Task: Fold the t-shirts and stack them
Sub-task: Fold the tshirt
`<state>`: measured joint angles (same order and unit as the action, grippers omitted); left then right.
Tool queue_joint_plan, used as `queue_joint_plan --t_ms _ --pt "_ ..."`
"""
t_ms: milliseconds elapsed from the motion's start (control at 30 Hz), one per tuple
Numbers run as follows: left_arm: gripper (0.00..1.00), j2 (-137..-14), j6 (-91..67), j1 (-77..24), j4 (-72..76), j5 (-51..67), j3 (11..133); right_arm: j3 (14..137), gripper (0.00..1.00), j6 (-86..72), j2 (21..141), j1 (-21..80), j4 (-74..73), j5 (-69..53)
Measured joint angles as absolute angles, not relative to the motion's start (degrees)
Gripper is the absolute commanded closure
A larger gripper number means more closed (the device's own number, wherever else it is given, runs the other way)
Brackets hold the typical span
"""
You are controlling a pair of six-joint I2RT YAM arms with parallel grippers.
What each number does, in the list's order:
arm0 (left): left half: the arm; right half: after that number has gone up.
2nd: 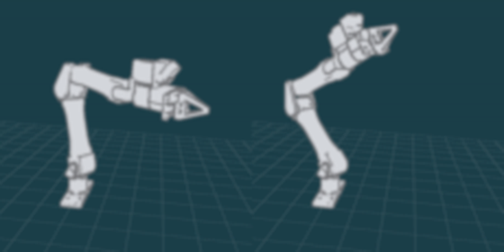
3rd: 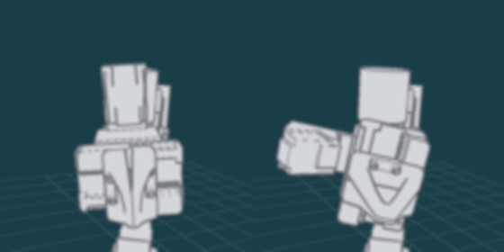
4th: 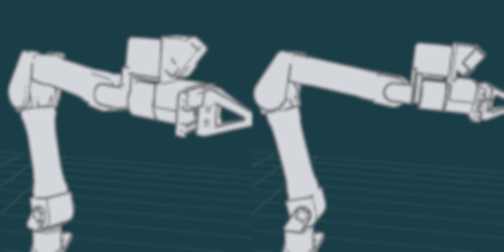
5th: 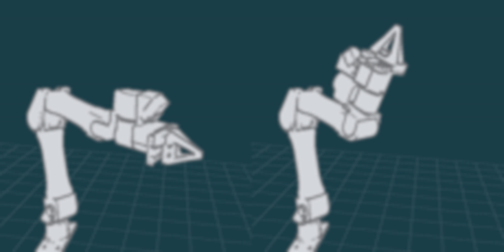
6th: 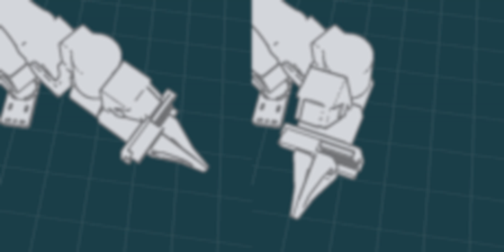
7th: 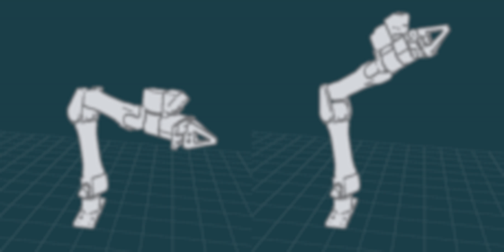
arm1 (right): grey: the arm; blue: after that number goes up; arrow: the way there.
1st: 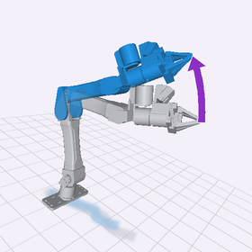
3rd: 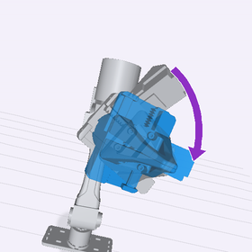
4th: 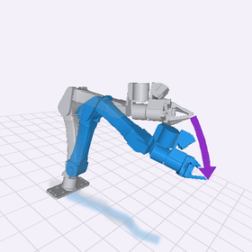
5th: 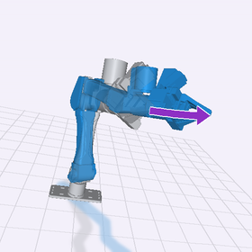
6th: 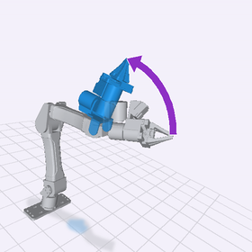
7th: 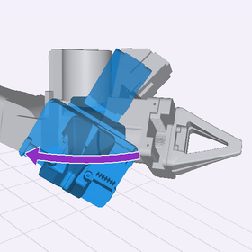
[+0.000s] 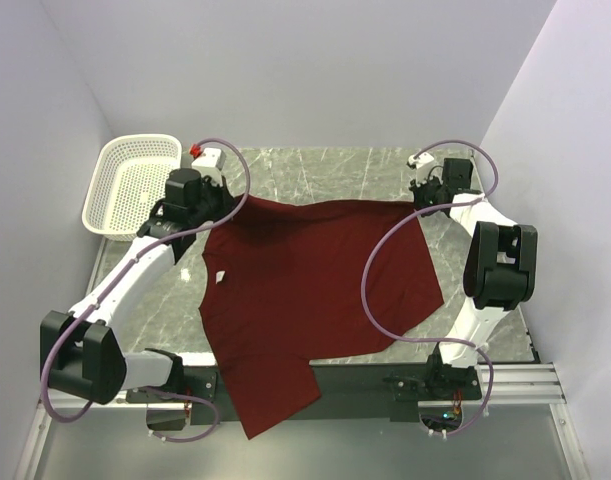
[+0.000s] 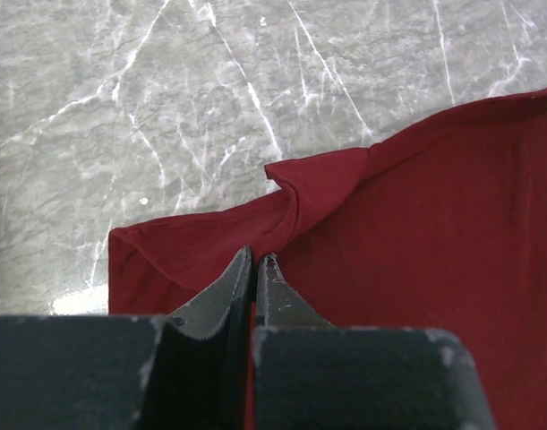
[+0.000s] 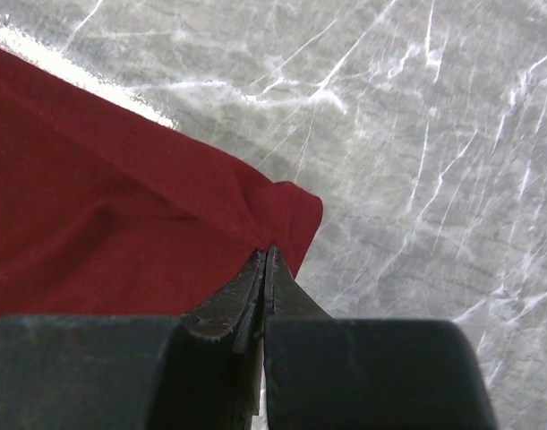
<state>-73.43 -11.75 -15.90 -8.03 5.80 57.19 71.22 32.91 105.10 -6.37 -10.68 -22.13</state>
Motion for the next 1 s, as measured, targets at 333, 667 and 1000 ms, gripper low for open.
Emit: queue_joint_plan --t_ms 333,667,1000 --pt "1.0 -70.46 -13.21 -17.98 -8.47 5.15 55.61 70.91 1.0 32.88 105.1 -6.72 -10.44 -22.17" --pt "1.0 -68.58 -14.48 -18.37 -9.39 4.12 53.19 70.61 1.0 32.88 105.06 -7.2 -10.22 -22.52" --pt "1.0 -66.43 -14.81 -18.48 -10.5 3.38 52.21 70.04 1.0 32.88 104.75 -7.94 -10.11 -23.05"
